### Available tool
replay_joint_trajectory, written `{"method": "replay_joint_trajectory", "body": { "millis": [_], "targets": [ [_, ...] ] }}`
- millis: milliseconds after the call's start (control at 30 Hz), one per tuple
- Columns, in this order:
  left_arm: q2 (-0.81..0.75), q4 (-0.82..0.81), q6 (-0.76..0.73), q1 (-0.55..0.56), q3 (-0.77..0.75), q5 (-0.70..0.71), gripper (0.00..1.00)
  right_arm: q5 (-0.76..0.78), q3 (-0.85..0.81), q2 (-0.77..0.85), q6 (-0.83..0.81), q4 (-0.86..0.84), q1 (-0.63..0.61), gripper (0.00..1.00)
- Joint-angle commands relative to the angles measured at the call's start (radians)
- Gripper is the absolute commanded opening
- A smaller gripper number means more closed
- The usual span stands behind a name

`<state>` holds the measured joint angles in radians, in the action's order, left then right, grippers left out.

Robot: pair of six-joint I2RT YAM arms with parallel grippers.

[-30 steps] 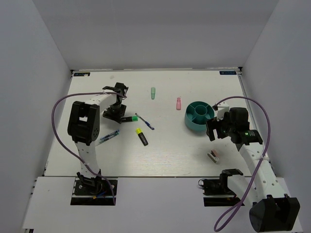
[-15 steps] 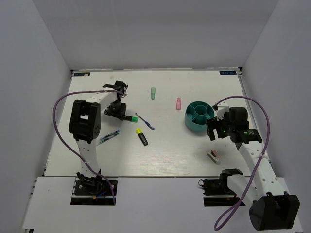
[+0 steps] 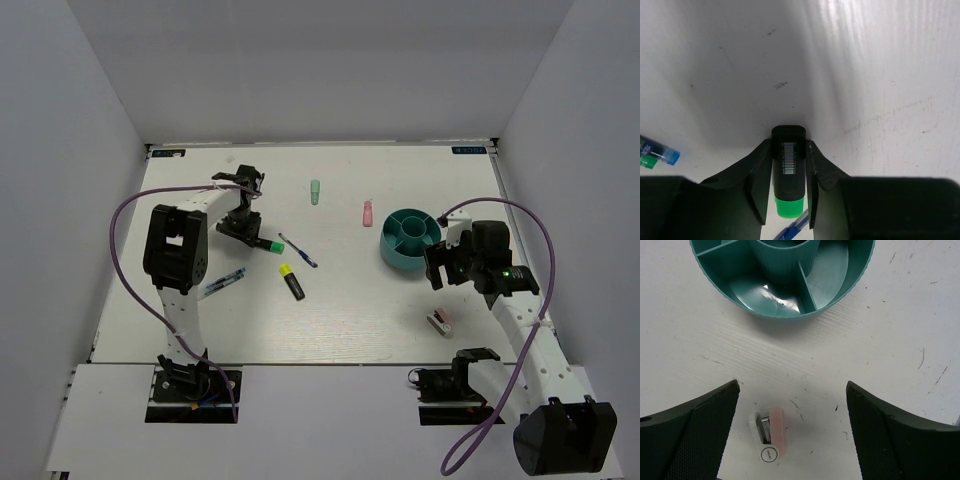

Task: Sort the stationery into containers
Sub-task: Pick up the stationery from the center of the board, then place the stationery in the storage box.

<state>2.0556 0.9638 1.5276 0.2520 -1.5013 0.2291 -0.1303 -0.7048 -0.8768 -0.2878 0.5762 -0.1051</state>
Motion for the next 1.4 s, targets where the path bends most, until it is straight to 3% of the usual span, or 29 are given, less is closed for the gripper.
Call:
{"method": "replay_joint_trajectory", "body": {
  "millis": [0, 100, 133, 167, 233, 267, 433, 567, 733, 967, 1200, 1367],
  "targets": [
    [-0.038, -0.071, -0.142, 0.004, 0.009, 0.029, 0.00, -0.011, -0.018, 0.019, 0.010, -0.022, 0.004, 0.89],
    [-0.112, -0.126, -0.309, 0.024, -0.022, 0.022, 0.00, -0.014, -0.015, 0.022, 0.012, -0.026, 0.002, 0.89],
    [-0.130, -0.151, -0.398, 0.030, -0.025, 0.009, 0.00, -0.012, -0.015, 0.024, 0.012, -0.027, 0.001, 0.83],
    [-0.181, -0.205, -0.435, 0.064, -0.033, 0.010, 0.00, -0.012, -0.012, 0.022, 0.012, -0.029, 0.004, 0.55],
    [-0.227, -0.259, -0.609, 0.096, -0.043, 0.010, 0.00, 0.006, -0.007, 0.024, 0.016, -0.035, 0.004, 0.12],
    [-0.251, -0.323, -0.650, 0.160, -0.053, 0.019, 0.00, 0.014, -0.004, 0.024, 0.025, -0.053, 0.002, 0.00],
    [-0.311, -0.532, -0.972, 0.326, -0.071, 0.036, 0.00, 0.101, 0.008, 0.019, 0.070, -0.091, 0.002, 0.00],
    [-0.301, -0.704, -1.139, 0.494, -0.085, -0.026, 0.00, 0.242, 0.016, 0.027, 0.122, -0.136, 0.005, 0.00],
    [-0.270, -1.056, -1.314, 0.616, -0.025, -0.013, 0.00, 0.423, 0.034, 0.036, 0.164, -0.211, 0.005, 0.00],
    [-0.154, -1.275, -1.409, 0.730, -0.096, 0.045, 0.00, 0.475, 0.048, 0.041, 0.170, -0.240, 0.005, 0.00],
    [-0.045, -1.424, -1.410, 0.750, -0.114, 0.032, 0.00, 0.501, 0.053, 0.056, 0.164, -0.259, 0.005, 0.00],
    [0.007, -1.403, -1.397, 0.754, -0.160, 0.030, 0.00, 0.505, 0.057, 0.062, 0.162, -0.265, 0.002, 0.00]
  ]
}}
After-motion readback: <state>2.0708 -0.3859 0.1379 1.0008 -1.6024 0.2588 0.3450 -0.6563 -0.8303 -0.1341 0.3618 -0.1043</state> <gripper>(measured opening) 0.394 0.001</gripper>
